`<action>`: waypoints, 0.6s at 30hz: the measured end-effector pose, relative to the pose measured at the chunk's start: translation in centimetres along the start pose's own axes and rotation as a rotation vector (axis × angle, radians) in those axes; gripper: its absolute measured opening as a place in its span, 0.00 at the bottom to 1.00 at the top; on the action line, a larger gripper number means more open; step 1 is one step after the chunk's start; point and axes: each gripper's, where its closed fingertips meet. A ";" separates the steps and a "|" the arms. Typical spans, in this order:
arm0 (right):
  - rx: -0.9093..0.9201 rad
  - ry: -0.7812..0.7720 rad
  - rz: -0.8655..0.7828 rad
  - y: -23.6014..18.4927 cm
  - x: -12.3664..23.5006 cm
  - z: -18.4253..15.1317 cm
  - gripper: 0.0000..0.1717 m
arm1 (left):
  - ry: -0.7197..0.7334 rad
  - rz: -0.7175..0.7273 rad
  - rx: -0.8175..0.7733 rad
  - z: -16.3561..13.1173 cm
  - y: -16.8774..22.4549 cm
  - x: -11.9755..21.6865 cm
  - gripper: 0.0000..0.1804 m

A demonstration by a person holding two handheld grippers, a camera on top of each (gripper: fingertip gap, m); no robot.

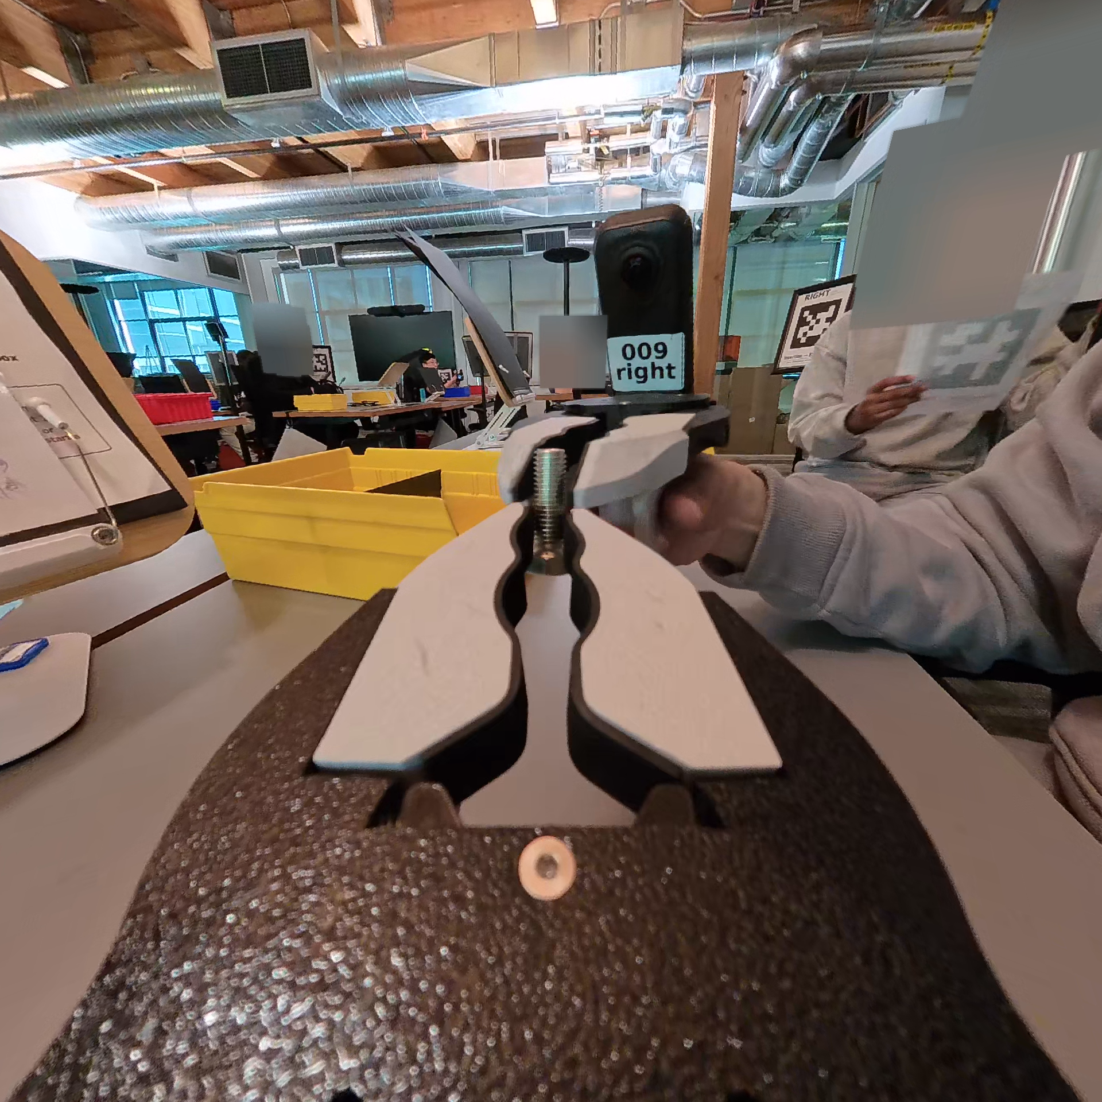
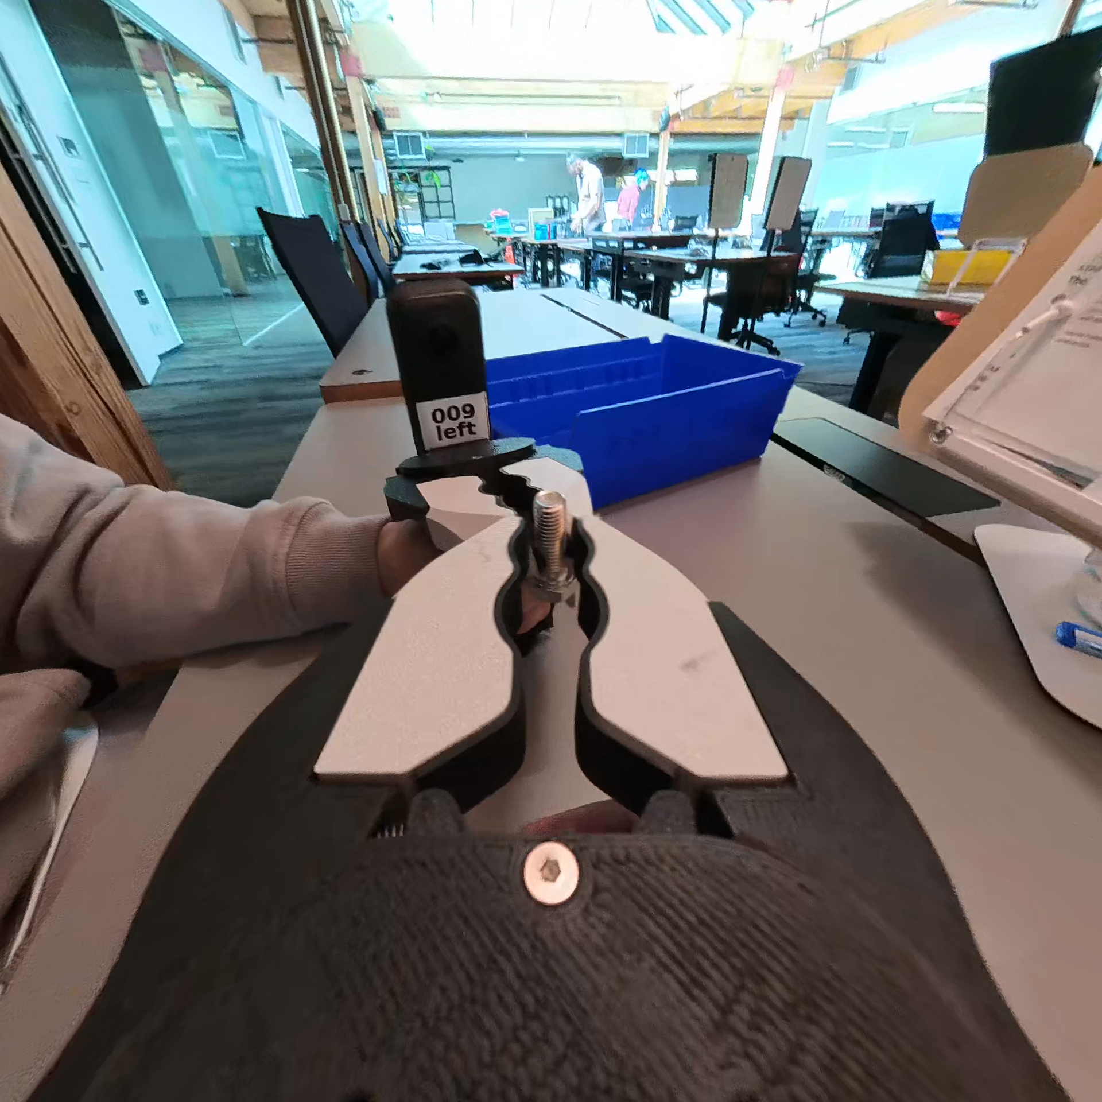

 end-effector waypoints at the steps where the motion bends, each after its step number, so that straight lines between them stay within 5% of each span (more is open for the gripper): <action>1: 0.009 0.012 -0.001 -0.1 -0.1 0.1 0.05 | 0.004 0.001 0.000 0.1 0.0 0.0 0.05; 7: 0.135 0.013 -0.109 0.7 -0.1 0.7 0.05 | 0.014 0.088 -0.002 0.2 -0.9 0.0 0.06; 9: 0.157 0.020 -0.179 1.7 0.7 1.3 0.05 | 0.025 0.175 -0.024 0.4 -1.9 0.2 0.22; 12: 0.232 -0.037 -0.398 5.6 4.2 2.8 0.05 | 0.005 0.219 -0.062 0.5 -2.4 0.7 0.23; 18: 0.472 -0.565 -0.944 20.2 16.6 7.1 0.06 | -0.014 0.212 0.016 -0.2 -2.6 0.4 0.21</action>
Point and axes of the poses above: each gripper's, where its closed fingertips meet, x back along the fingers, z out of its top, y = z × x across the jaws, and after that the axes turned 11 degrees about -x, right-handed
